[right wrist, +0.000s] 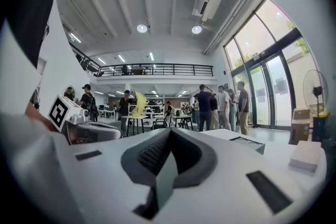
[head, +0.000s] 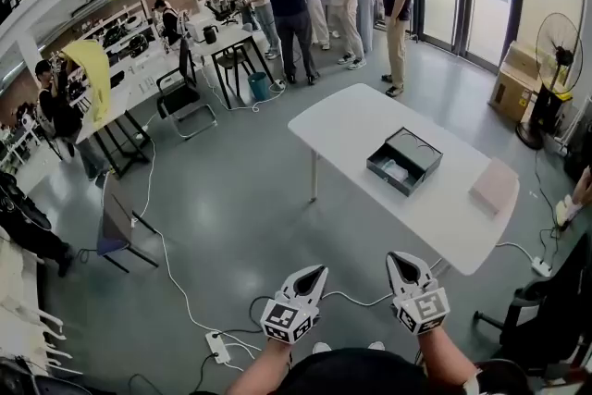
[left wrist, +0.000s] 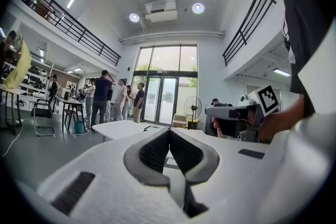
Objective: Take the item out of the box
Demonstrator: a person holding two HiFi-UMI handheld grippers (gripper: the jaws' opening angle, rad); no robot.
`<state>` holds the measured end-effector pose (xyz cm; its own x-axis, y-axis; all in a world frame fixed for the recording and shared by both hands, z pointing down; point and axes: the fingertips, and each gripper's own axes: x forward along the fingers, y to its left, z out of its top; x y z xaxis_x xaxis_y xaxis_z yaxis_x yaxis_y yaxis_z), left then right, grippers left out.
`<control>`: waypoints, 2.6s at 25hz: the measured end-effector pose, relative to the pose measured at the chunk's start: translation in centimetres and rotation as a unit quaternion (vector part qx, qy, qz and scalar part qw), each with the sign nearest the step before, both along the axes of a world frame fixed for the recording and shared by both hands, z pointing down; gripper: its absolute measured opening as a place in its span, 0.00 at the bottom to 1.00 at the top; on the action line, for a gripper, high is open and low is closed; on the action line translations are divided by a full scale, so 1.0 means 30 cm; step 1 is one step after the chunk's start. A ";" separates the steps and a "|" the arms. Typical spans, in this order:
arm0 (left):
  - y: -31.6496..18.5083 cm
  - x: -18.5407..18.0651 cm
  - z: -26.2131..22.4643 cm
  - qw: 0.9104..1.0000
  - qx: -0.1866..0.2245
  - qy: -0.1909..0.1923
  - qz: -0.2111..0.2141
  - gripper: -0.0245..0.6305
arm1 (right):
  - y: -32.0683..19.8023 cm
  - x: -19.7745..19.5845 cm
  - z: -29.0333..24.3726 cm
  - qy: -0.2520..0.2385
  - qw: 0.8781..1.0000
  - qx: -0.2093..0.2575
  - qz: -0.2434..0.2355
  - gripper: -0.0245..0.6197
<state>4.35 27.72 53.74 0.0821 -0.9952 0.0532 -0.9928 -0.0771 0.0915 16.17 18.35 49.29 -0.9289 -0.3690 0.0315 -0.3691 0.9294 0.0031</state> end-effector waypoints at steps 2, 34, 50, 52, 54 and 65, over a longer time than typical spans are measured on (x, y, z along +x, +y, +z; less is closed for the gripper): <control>0.014 -0.020 -0.009 1.000 0.004 -0.003 0.001 0.05 | 0.016 -0.020 -0.009 0.001 1.000 0.009 0.002 0.05; -0.513 -0.423 0.008 0.999 0.004 -0.028 0.036 0.05 | -0.476 -0.425 -0.008 -0.025 1.000 0.001 0.008 0.05; -1.062 -0.492 0.022 0.998 -0.018 -0.024 0.048 0.05 | -1.005 -0.498 0.032 0.006 1.000 -0.012 -0.012 0.05; -1.093 -0.493 0.026 0.998 -0.022 -0.022 0.051 0.05 | -1.034 -0.503 0.038 0.006 1.000 -0.016 -0.014 0.05; -1.125 -0.499 0.029 0.998 -0.024 -0.024 0.056 0.05 | -1.061 -0.509 0.047 0.007 1.000 -0.020 -0.015 0.05; -1.392 -0.596 0.043 0.992 -0.023 -0.032 0.117 0.05 | -1.266 -0.618 0.066 0.019 0.999 -0.024 0.022 0.05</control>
<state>-13.53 -14.02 55.04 0.3063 -0.9455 0.1101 -0.9519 -0.3039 0.0384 -2.38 -19.63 51.26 -0.9093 -0.4073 0.0858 -0.4108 0.9113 -0.0270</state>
